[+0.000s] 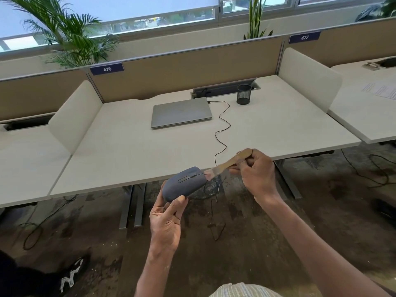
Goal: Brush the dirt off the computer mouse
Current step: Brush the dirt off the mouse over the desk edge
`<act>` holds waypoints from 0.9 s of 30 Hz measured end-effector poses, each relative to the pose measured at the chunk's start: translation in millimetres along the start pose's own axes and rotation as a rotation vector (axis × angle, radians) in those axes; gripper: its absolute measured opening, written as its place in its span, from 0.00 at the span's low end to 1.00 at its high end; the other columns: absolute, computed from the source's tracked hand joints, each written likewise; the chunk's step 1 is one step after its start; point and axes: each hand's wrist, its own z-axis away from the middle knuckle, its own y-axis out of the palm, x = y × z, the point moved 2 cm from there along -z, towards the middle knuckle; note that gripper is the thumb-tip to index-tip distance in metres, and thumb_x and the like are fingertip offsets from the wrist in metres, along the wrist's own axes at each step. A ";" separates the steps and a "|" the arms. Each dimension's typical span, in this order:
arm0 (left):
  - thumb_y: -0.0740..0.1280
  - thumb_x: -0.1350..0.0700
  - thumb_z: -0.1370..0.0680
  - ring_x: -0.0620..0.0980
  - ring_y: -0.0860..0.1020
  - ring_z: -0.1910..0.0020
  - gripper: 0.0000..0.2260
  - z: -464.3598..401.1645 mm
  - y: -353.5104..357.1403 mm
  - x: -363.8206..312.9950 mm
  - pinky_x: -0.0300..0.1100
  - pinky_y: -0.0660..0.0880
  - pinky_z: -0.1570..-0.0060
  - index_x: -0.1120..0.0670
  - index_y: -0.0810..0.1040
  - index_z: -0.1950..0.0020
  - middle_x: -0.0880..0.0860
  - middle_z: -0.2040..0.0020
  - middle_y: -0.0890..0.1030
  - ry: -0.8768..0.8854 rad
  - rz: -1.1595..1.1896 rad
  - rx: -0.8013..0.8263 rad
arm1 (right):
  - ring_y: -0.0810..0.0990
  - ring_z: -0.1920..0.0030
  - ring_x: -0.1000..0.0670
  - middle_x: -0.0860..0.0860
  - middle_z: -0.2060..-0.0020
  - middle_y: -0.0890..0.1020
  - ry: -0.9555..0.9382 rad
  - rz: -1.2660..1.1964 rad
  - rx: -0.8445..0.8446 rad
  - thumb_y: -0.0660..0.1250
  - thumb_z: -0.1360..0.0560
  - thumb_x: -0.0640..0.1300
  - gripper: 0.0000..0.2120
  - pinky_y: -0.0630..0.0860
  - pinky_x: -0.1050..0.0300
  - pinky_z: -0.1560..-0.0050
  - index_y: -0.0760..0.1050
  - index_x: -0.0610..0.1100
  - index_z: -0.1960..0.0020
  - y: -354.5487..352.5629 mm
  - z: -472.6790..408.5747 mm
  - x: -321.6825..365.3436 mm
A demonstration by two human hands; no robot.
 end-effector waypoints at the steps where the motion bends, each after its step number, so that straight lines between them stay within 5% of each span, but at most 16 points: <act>1: 0.70 0.70 0.28 0.54 0.87 0.45 0.25 0.7 0.8 0.2 0.41 0.84 0.51 0.56 0.81 0.33 0.57 0.43 0.87 0.000 -0.006 0.004 | 0.88 0.61 0.54 0.47 0.57 0.86 -0.034 0.076 -0.021 0.68 0.20 0.39 0.02 0.85 0.54 0.60 0.78 0.44 0.49 -1.9 -0.3 0.8; 11: 0.72 0.69 0.30 0.51 0.87 0.48 0.27 -1.1 11.5 -6.7 0.40 0.84 0.53 0.58 0.78 0.32 0.53 0.48 0.88 0.048 0.003 -0.034 | 0.87 0.52 0.46 0.47 0.57 0.87 0.143 -0.374 0.114 0.66 0.21 0.32 0.05 0.85 0.56 0.52 0.78 0.38 0.47 -7.5 31.8 -2.3; 14: 0.73 0.68 0.31 0.52 0.87 0.46 0.27 -3.7 12.2 -8.9 0.40 0.85 0.52 0.56 0.79 0.33 0.53 0.48 0.88 0.058 0.004 -0.049 | 0.88 0.53 0.50 0.51 0.54 0.87 0.058 -0.321 0.036 0.68 0.22 0.33 0.07 0.84 0.58 0.54 0.79 0.41 0.45 -7.8 39.9 -0.4; 19: 0.74 0.69 0.32 0.52 0.87 0.48 0.26 -4.7 16.2 -4.7 0.40 0.85 0.53 0.57 0.80 0.34 0.56 0.47 0.87 0.068 0.042 -0.095 | 0.80 0.71 0.52 0.53 0.61 0.85 -0.249 -0.059 0.109 0.74 0.25 0.38 0.07 0.72 0.62 0.78 0.78 0.48 0.52 16.6 75.0 -3.3; 24: 0.74 0.68 0.31 0.52 0.88 0.50 0.29 -3.0 15.9 -4.7 0.41 0.85 0.54 0.60 0.78 0.30 0.58 0.46 0.86 0.073 0.052 -0.108 | 0.85 0.64 0.52 0.55 0.57 0.86 -0.320 -0.070 0.153 0.75 0.25 0.41 0.06 0.77 0.66 0.71 0.79 0.47 0.52 25.1 87.6 -8.4; 27: 0.75 0.68 0.32 0.53 0.87 0.46 0.30 -0.6 13.2 -5.9 0.40 0.84 0.52 0.60 0.77 0.30 0.55 0.46 0.88 0.080 0.045 -0.108 | 0.84 0.68 0.52 0.54 0.60 0.86 -0.299 -0.017 0.038 0.74 0.25 0.41 0.05 0.76 0.61 0.76 0.79 0.43 0.51 18.2 77.5 -11.2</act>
